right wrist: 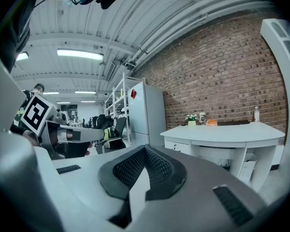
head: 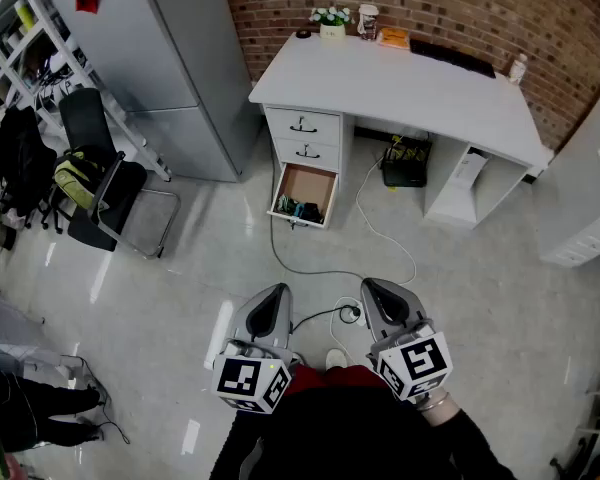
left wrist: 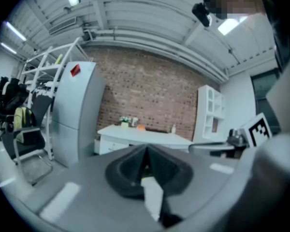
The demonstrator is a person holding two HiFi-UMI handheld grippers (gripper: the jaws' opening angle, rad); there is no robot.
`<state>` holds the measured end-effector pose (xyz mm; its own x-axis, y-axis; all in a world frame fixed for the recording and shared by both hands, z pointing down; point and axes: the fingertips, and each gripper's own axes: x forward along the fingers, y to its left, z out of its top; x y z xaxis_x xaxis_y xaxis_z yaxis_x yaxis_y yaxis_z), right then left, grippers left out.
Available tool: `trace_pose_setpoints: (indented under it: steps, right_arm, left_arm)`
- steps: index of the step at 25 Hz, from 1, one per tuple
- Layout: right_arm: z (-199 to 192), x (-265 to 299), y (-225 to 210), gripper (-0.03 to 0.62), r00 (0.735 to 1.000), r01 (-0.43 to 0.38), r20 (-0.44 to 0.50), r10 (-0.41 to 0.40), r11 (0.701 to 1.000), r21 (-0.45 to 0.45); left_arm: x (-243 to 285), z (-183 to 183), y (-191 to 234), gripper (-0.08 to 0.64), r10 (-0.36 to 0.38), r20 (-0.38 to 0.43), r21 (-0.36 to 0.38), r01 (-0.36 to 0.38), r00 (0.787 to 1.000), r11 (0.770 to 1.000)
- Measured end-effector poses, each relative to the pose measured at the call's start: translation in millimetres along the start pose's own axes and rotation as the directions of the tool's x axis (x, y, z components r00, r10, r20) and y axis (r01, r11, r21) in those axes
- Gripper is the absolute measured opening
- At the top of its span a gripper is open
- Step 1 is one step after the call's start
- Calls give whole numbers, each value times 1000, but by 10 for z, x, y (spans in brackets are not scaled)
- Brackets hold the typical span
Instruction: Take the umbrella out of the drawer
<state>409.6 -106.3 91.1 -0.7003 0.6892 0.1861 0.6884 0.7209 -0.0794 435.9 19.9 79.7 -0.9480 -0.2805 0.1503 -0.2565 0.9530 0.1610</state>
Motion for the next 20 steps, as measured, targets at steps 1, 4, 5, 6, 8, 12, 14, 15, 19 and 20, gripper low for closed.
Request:
trace_pose_setpoints:
  steps: [1, 4, 5, 6, 8, 12, 14, 15, 19, 20]
  right_arm:
    - [23, -1, -12, -3, 1000, 3, 7, -3, 1000, 0]
    - [56, -4, -49, -3, 1000, 8, 22, -8, 1000, 11]
    - [53, -4, -65, -3, 1000, 6, 25, -7, 1000, 22]
    - [50, -1, -84, -2, 1000, 4, 27, -5, 999, 33]
    - [46, 8, -122, -2, 1000, 2, 26, -3, 999, 53]
    - [48, 44, -167, -2, 1000, 12, 20, -13, 999, 51]
    - [55, 66, -174, -2, 1000, 15, 18, -16, 999, 49]
    - [56, 72, -172, -2, 1000, 13, 14, -14, 999, 48]
    - [44, 101, -169, -2, 1000, 4, -5, -3, 999, 42]
    - [42, 113, -186, -3, 1000, 5, -7, -4, 999, 42]
  left_arm:
    - [1, 17, 18, 3, 4, 2, -1, -4, 1000, 1000]
    - [0, 54, 67, 3, 17, 7, -3, -17, 1000, 1000]
    - [-2, 63, 81, 3, 22, 9, -2, -22, 1000, 1000]
    - [-3, 75, 95, 3, 27, 12, 0, -27, 1000, 1000]
    - [-11, 109, 114, 3, 35, 17, 3, -35, 999, 999]
    - [-44, 171, 165, 3, 47, 29, 19, -47, 998, 999]
    - [-42, 192, 200, 3, 56, 33, 35, -57, 998, 998]
    - [-32, 198, 213, 3, 59, 32, 42, -60, 998, 997]
    - [32, 206, 255, 3, 57, 24, 62, -59, 998, 996]
    - [54, 212, 262, 3, 55, 23, 62, -57, 998, 996]
